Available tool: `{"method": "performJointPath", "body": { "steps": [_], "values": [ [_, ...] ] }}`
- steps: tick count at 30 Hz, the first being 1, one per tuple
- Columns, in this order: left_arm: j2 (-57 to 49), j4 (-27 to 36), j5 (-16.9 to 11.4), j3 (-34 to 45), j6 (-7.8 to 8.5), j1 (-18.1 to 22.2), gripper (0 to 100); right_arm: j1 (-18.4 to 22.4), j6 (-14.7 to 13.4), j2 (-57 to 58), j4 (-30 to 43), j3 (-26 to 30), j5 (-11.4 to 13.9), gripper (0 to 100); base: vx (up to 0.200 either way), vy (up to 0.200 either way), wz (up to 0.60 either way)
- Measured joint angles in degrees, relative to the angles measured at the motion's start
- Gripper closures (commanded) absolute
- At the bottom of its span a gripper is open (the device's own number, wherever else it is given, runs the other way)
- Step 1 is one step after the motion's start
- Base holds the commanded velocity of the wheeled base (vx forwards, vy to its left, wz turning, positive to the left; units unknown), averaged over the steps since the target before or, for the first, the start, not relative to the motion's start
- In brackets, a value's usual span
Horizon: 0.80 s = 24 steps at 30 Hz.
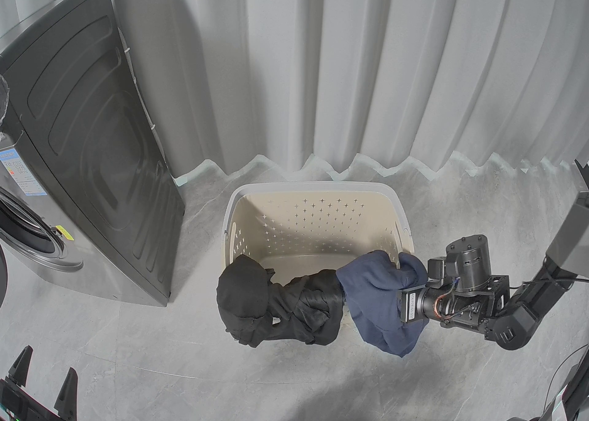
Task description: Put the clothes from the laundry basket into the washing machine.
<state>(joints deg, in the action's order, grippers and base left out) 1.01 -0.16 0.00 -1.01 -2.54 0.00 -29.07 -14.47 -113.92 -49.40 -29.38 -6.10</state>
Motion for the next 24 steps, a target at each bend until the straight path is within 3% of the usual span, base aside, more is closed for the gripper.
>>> {"method": "performJointPath", "body": {
  "steps": [24],
  "values": [
    [0.0,0.0,0.0,0.0,0.0,0.0,0,-3.6,0.7,26.6,-0.4,5.0,-0.9,100,0.0,0.0,0.0]
  ]
}}
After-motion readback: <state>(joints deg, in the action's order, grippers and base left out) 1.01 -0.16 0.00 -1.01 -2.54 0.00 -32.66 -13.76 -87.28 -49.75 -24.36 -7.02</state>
